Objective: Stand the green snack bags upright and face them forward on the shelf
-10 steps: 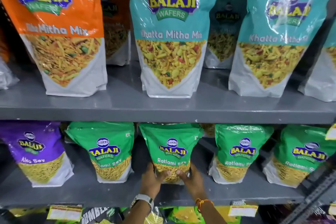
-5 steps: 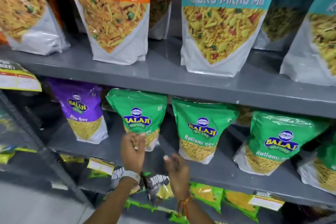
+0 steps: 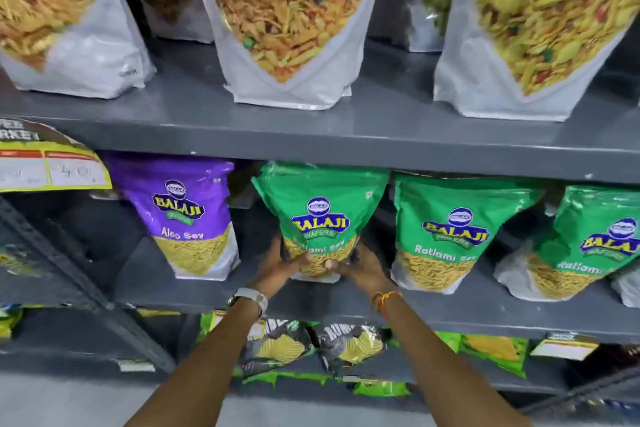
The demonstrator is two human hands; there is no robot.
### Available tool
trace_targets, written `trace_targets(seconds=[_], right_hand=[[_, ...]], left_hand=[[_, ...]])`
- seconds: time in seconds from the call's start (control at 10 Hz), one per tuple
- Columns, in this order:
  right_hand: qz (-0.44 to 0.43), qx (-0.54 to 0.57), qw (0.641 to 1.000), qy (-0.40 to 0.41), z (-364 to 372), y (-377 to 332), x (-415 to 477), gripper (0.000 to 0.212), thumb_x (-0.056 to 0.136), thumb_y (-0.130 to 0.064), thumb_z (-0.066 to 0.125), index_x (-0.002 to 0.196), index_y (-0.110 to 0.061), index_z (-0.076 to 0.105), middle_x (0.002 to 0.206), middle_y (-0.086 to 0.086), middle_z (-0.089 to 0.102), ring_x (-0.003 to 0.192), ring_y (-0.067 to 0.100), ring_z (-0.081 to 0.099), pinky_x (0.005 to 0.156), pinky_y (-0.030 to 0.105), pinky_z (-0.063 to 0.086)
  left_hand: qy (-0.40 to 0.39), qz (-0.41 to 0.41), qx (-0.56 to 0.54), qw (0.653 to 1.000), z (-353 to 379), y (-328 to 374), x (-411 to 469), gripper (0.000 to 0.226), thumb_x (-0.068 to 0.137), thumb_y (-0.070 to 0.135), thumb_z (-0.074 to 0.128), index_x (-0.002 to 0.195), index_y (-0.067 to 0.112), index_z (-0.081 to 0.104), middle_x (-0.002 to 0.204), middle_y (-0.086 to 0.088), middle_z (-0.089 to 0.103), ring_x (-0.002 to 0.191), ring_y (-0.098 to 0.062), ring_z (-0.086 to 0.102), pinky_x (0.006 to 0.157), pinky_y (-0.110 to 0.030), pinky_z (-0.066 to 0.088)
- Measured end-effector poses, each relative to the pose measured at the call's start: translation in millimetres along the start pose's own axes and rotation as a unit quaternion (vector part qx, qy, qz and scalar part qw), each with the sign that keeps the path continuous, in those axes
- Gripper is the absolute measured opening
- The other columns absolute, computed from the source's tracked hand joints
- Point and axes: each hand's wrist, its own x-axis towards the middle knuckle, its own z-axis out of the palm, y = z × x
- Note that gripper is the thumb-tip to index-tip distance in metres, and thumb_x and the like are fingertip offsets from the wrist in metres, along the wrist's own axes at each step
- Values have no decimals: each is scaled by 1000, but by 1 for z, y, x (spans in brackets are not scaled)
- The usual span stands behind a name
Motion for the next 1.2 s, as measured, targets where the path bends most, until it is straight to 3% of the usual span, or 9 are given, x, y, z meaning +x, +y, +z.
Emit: trace_targets(seconds=[0.2, 0.3, 0.4, 0.6, 0.7, 0.8, 0.9, 1.1, 1.2], right_hand=[[-23, 35, 999, 13, 5, 0, -8, 50, 73, -7, 76, 118, -2, 55, 120, 16, 64, 102, 18, 60, 71, 6, 51], [-21, 53, 998, 11, 4, 2, -12, 51, 73, -4, 74, 120, -1, 54, 122, 16, 62, 105, 19, 59, 75, 11, 52], [-18, 43, 999, 19, 4, 4, -14, 50, 73, -7, 75, 119, -1, 55, 121, 16, 64, 106, 20, 60, 80, 20, 52], [-22, 42, 999, 14, 3, 5, -16, 51, 72, -8, 76, 119, -5, 54, 117, 9, 64, 101, 16, 60, 70, 3, 49], [-22, 41, 999, 7, 3, 6, -17, 51, 73, -10, 76, 119, -9, 53, 119, 10, 64, 103, 18, 61, 78, 11, 51], [-12, 45, 999, -1, 3, 6, -18, 52, 73, -14, 76, 119, -11, 52, 122, 12, 63, 110, 24, 60, 95, 37, 50], [-8, 23, 1000, 11, 3, 5, -21, 57, 72, -24, 78, 121, -14, 51, 121, 5, 63, 114, 22, 58, 98, 39, 48], [-10, -27, 998, 48, 5, 1, -42, 68, 72, -32, 77, 129, -14, 45, 132, 3, 56, 119, 15, 50, 93, 28, 45], [-40, -29, 997, 67, 8, -5, -59, 62, 72, -30, 77, 126, -14, 49, 122, -4, 59, 113, 14, 54, 74, -1, 41]], left_hand=[[40, -13, 57, 997, -3, -9, 6, 86, 48, 68, 66, 121, 30, 41, 110, 9, 60, 96, -12, 56, 77, -27, 43], [38, -16, 81, 996, -2, -11, 6, 84, 48, 73, 62, 119, 34, 41, 110, 8, 62, 96, -16, 59, 84, -35, 48], [51, -10, 100, 994, 0, -11, 1, 83, 47, 77, 59, 117, 34, 42, 104, 12, 62, 89, -13, 58, 73, -29, 46], [75, 4, 94, 993, 7, -12, -5, 78, 48, 78, 55, 112, 36, 42, 96, 13, 61, 79, -10, 56, 58, -18, 38], [70, 8, 63, 996, 9, -13, -7, 82, 50, 75, 58, 119, 34, 42, 102, 11, 63, 90, -14, 61, 62, -17, 41], [52, 13, 18, 998, 11, -12, -11, 89, 51, 72, 63, 127, 33, 39, 112, 11, 61, 105, -14, 58, 74, -22, 45], [41, 12, 15, 999, 7, -7, -13, 99, 51, 71, 65, 136, 31, 32, 123, 9, 57, 114, -13, 53, 81, -25, 44], [102, 12, 40, 994, 1, -5, -28, 100, 61, 72, 60, 142, 28, 22, 150, -2, 37, 132, -22, 40, 104, -45, 40], [214, 77, 114, 967, -1, -4, -46, 64, 78, 59, 53, 131, 24, 43, 125, -11, 61, 108, -30, 61, 79, -34, 49]])
